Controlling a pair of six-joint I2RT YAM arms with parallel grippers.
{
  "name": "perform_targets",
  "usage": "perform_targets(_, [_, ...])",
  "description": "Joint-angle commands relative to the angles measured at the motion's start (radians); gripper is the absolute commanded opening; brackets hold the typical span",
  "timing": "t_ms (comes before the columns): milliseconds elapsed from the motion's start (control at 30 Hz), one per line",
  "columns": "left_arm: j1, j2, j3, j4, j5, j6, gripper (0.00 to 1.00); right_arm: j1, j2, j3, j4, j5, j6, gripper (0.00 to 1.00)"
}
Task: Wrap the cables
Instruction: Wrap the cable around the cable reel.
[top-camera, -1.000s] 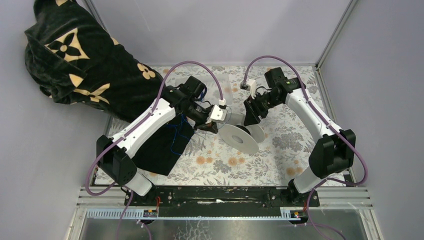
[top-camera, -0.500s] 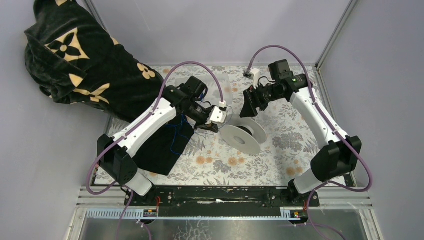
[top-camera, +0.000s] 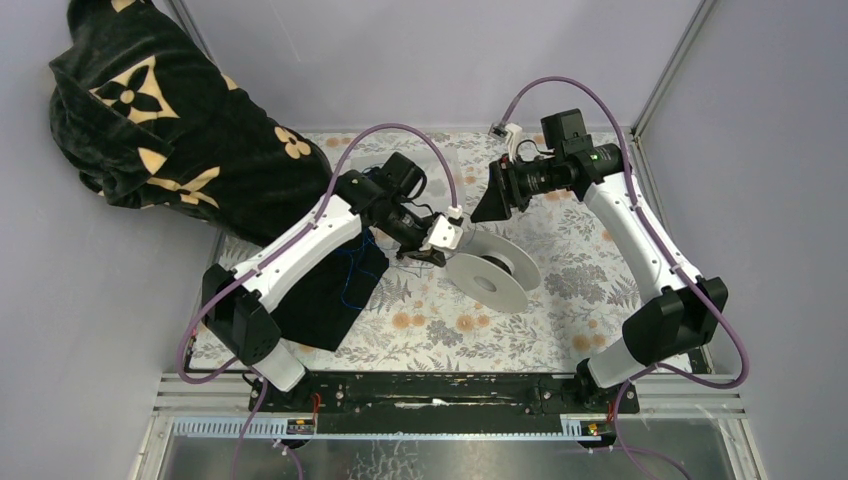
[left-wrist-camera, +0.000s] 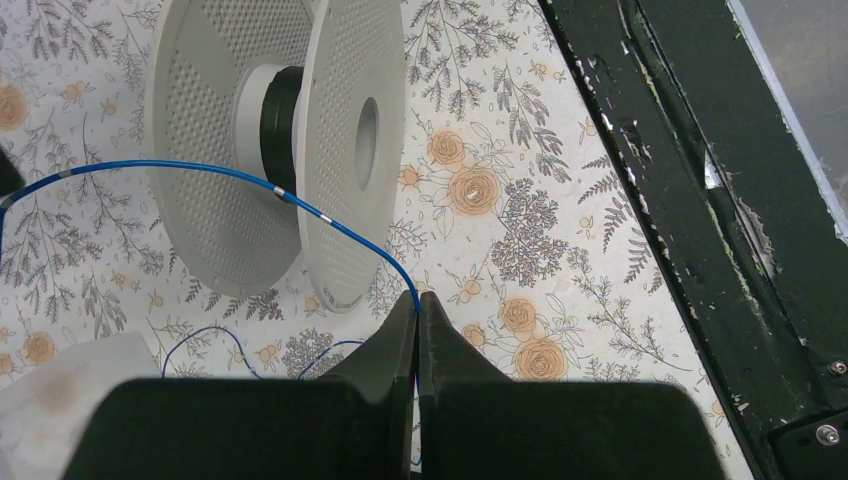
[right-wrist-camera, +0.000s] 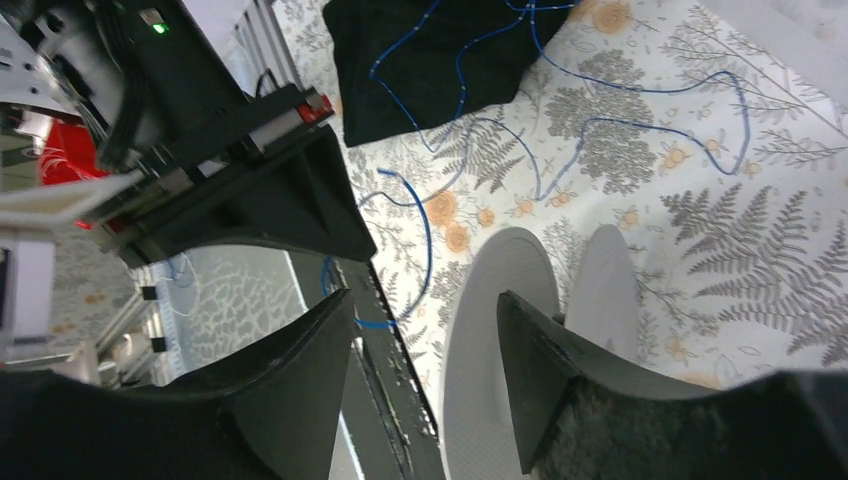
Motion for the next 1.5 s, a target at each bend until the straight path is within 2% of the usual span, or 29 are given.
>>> perform_targets(0, [-0.019,0.022,0.045,0.028,-0.008,0.015,0.01,0.027,0.006,0.016,0.061,-0.057,0.072,0.57])
perform_targets(167, [-0.03,0.03,0.059,0.028,-0.013,0.007,0.02,0.033,0.011,-0.011,0.108,-0.037,0.113,0.35])
perform_targets(433, [-0.031,0.033,0.064,0.028,-0.023,0.004,0.04,0.033,0.007,-0.06,0.136,-0.041,0.13,0.24])
perform_targets(567, [-0.031,0.031,0.052,0.074,-0.038,-0.047,0.06,0.033,-0.01,-0.077,0.146,-0.009,0.141,0.13])
perform_targets(667, [-0.031,0.011,0.022,0.184,-0.082,-0.16,0.11,0.019,-0.04,-0.097,0.187,0.065,0.198,0.01])
perform_targets(833, [-0.043,-0.017,-0.027,0.457,-0.248,-0.487,0.22,-0.02,-0.045,-0.103,0.227,0.128,0.334,0.0])
perform_targets(967, [-0.089,-0.01,-0.042,0.557,-0.409,-0.62,0.3,-0.04,-0.026,-0.104,0.253,0.114,0.416,0.0])
perform_targets(1200, [-0.151,-0.011,-0.109,0.668,-0.606,-0.683,0.38,-0.072,0.018,-0.088,0.24,0.119,0.459,0.0])
perform_targets(1467, [-0.164,-0.011,-0.126,0.669,-0.578,-0.674,0.48,-0.1,0.039,-0.084,0.228,0.134,0.454,0.0])
